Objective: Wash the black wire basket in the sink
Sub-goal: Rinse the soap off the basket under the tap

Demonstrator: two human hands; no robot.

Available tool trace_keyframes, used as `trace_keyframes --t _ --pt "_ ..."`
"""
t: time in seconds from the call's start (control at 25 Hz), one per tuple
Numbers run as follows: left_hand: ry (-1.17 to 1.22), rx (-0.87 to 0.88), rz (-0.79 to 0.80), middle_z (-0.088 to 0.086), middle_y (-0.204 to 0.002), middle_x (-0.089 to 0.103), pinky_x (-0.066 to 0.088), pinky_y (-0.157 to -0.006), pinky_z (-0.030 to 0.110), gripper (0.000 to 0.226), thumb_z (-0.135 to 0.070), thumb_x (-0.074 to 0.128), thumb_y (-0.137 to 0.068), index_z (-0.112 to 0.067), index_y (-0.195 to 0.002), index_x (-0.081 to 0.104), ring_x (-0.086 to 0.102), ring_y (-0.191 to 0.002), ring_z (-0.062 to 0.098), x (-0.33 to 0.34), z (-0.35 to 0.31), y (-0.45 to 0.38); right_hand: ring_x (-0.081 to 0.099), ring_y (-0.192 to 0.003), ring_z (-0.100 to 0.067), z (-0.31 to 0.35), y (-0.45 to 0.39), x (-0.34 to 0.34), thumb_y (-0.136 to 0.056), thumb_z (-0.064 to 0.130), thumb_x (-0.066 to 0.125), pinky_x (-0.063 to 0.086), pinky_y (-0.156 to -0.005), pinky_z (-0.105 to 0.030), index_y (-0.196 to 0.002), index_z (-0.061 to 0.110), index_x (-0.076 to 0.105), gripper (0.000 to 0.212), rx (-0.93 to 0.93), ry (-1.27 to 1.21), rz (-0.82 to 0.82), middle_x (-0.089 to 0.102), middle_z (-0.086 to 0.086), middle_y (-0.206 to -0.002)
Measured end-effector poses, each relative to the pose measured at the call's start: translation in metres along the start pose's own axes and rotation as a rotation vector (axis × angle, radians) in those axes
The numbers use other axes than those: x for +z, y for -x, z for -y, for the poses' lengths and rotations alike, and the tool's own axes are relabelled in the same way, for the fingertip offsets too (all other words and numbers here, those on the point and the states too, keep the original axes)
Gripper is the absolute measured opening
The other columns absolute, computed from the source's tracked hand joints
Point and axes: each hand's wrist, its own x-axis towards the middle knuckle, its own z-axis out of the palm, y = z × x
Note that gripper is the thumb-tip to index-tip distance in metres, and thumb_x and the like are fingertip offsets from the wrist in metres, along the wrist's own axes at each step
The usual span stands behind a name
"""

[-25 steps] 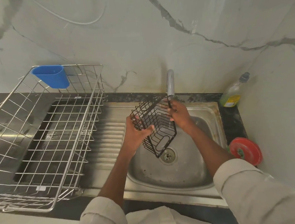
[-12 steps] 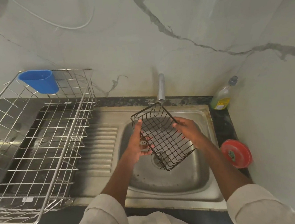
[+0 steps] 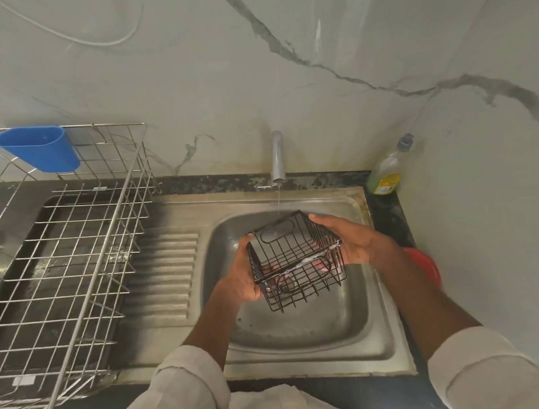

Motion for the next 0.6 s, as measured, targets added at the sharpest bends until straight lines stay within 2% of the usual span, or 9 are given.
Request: trace_keyframes --t 0.08,0.12,0.2,0.28,0.32,0.36,0.44,0.52,0.6 --pt "0.013 -0.018 0.011 0.023 -0.102 0.077 0.060 -0.089 0.049 0.088 -0.079 0.058 -0.085 0.006 -0.089 0.083 0.073 -0.093 0.037 0.001 0.005 0.000 0.077 -0.086 -0.036 0.002 0.005 0.010 -0.092 0.041 0.073 0.062 -0.074 -0.050 -0.135 0.018 0.055 0.053 0.010 -0.032 -0.049 0.078 -0.018 -0.098" --pt "0.015 -0.029 0.004 0.024 -0.098 0.078 0.059 -0.089 0.050 0.090 -0.080 0.056 -0.086 0.006 -0.081 0.083 0.074 -0.090 0.037 0.002 0.006 0.001 0.077 -0.078 -0.032 0.002 0.007 0.013 -0.092 0.041 0.072 0.062 -0.071 -0.046 -0.133 0.015 0.055 0.051 0.022 -0.024 -0.078 0.078 -0.016 -0.088" --pt "0.021 -0.043 -0.002 0.026 -0.098 0.078 0.055 -0.092 0.054 0.098 -0.085 0.052 -0.085 0.009 -0.085 0.082 0.075 -0.090 0.039 0.000 0.005 -0.002 0.073 -0.070 -0.027 -0.001 0.004 0.019 -0.092 0.042 0.070 0.060 -0.066 -0.041 -0.128 0.009 0.059 0.051 0.015 -0.030 -0.150 0.075 -0.012 -0.079" --pt "0.065 -0.064 0.027 0.026 -0.108 0.077 0.052 -0.095 0.055 0.104 -0.091 0.050 -0.082 0.005 -0.110 0.079 0.072 -0.103 0.039 0.000 -0.001 -0.008 0.071 -0.070 -0.027 -0.002 -0.004 0.021 -0.089 0.043 0.071 0.059 -0.066 -0.040 -0.116 0.011 0.063 0.043 0.006 -0.083 -0.234 0.072 -0.011 -0.083" --pt "0.052 -0.068 0.043 0.024 -0.112 0.077 0.052 -0.094 0.052 0.103 -0.092 0.048 -0.082 0.001 -0.116 0.076 0.070 -0.105 0.038 0.000 -0.003 -0.011 0.071 -0.071 -0.027 -0.003 -0.008 0.020 -0.086 0.044 0.071 0.060 -0.068 -0.040 -0.109 0.013 0.065 0.038 0.008 -0.099 -0.267 0.073 -0.011 -0.084" --pt "0.037 -0.063 0.058 0.021 -0.112 0.077 0.052 -0.094 0.049 0.099 -0.092 0.046 -0.083 -0.004 -0.116 0.076 0.069 -0.105 0.036 0.001 -0.006 -0.011 0.073 -0.075 -0.029 -0.001 -0.009 0.021 -0.084 0.045 0.072 0.061 -0.070 -0.042 -0.104 0.014 0.067 0.037 0.008 -0.108 -0.292 0.075 -0.011 -0.088" --pt "-0.028 -0.041 0.085 0.019 -0.112 0.077 0.051 -0.096 0.046 0.089 -0.087 0.044 -0.089 -0.007 -0.112 0.077 0.068 -0.106 0.034 0.001 -0.007 -0.013 0.076 -0.088 -0.034 0.002 -0.012 0.018 -0.080 0.046 0.074 0.063 -0.076 -0.052 -0.109 0.010 0.072 0.047 0.001 -0.117 -0.359 0.078 -0.017 -0.103" --pt "-0.065 -0.003 0.113 0.021 -0.116 0.077 0.052 -0.097 0.050 0.081 -0.077 0.046 -0.096 -0.004 -0.114 0.077 0.069 -0.109 0.036 -0.001 -0.006 -0.010 0.075 -0.097 -0.038 0.004 -0.011 0.017 -0.079 0.046 0.077 0.060 -0.082 -0.062 -0.114 0.010 0.070 0.051 -0.021 -0.082 -0.446 0.076 -0.020 -0.110" --pt "-0.078 0.037 0.119 0.023 -0.121 0.075 0.049 -0.104 0.056 0.076 -0.071 0.049 -0.100 -0.002 -0.120 0.074 0.069 -0.116 0.039 -0.009 -0.004 -0.009 0.071 -0.102 -0.039 0.005 -0.010 0.018 -0.072 0.050 0.081 0.057 -0.083 -0.066 -0.117 0.016 0.066 0.058 -0.026 -0.040 -0.493 0.070 -0.018 -0.115"
